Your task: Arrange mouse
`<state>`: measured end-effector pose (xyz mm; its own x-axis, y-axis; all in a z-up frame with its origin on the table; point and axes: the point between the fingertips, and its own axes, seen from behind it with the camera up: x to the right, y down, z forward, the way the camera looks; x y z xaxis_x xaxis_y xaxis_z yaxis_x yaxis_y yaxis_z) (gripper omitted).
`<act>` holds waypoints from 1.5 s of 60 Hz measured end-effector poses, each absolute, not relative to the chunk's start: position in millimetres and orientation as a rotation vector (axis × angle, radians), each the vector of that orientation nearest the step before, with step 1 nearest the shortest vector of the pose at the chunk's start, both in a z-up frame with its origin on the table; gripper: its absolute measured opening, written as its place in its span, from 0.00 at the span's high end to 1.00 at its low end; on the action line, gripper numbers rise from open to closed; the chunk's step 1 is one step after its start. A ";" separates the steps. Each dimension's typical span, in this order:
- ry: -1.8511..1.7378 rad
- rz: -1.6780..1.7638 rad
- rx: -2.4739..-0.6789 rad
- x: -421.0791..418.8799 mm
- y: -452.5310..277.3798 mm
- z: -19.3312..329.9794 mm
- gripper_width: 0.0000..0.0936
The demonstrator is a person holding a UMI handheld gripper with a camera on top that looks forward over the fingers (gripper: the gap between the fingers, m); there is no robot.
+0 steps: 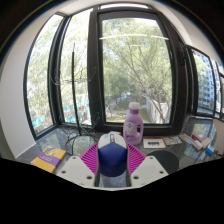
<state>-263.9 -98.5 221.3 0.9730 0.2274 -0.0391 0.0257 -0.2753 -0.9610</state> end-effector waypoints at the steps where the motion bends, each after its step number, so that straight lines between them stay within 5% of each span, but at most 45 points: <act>1: -0.181 0.203 -1.816 -257.6 -91.3 231.8 0.62; 7: -0.141 0.216 -1.694 -220.0 -45.8 300.8 0.62; 13: -0.091 0.183 -1.695 -165.1 1.5 297.3 0.63; 25: -0.011 0.095 -1.996 -73.8 60.1 115.0 0.62; 31: -0.014 0.067 -2.097 -56.9 65.8 52.5 0.62; 45: 0.054 0.100 -2.217 -43.6 60.1 -12.5 0.48; 50: 0.050 0.097 -2.199 -43.5 61.0 -3.3 0.38; 55: 0.034 0.056 -2.181 -41.8 55.2 12.1 0.07; 76: 0.012 -0.065 -2.028 -61.0 -39.2 134.2 0.09; 90: 0.029 -0.102 -2.003 -84.5 -115.2 165.3 0.08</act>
<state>-84.5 -115.2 165.3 0.9961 -0.0662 0.0592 0.0258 -0.4215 -0.9065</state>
